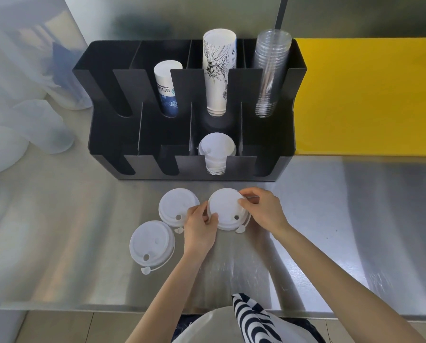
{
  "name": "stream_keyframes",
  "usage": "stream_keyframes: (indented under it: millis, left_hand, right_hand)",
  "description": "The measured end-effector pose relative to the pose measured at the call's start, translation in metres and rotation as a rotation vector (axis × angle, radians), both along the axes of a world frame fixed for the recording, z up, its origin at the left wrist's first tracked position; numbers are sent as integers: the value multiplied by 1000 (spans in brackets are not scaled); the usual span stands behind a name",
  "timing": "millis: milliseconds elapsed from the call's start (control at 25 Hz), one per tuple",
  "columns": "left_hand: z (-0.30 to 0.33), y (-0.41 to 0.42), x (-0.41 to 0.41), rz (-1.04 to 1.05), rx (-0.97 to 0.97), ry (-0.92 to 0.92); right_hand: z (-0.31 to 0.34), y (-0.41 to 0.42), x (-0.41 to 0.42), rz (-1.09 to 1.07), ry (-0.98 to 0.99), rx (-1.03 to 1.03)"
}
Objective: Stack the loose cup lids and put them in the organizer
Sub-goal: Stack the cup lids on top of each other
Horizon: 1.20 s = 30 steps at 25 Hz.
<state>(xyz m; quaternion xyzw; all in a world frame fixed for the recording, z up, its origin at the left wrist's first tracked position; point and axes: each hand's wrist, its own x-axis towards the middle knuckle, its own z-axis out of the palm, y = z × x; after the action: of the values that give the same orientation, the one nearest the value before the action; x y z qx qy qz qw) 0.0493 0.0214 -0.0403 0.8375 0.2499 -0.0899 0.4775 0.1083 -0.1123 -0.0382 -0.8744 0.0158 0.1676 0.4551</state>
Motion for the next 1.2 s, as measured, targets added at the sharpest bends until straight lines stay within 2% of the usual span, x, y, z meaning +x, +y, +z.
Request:
stream_keyframes:
  millis: [200, 520, 640, 800, 960, 1200]
  left_hand:
    - [-1, -1, 2, -49, 81, 26]
    - [7, 9, -4, -118, 226, -90]
    - [10, 25, -8, -139, 389, -156]
    - [10, 54, -8, -229, 591, -33]
    - [6, 73, -3, -261, 615, 93]
    - [2, 76, -4, -271, 600, 58]
  right_hand:
    - [-4, -1, -4, 38, -60, -28]
    - [5, 15, -3, 212, -244, -279]
    - [11, 28, -4, 347, -269, -296]
    - [12, 52, 0, 554, -269, -399]
    - [10, 73, 2, 657, -260, -443]
    - [4, 85, 5, 735, -193, -481]
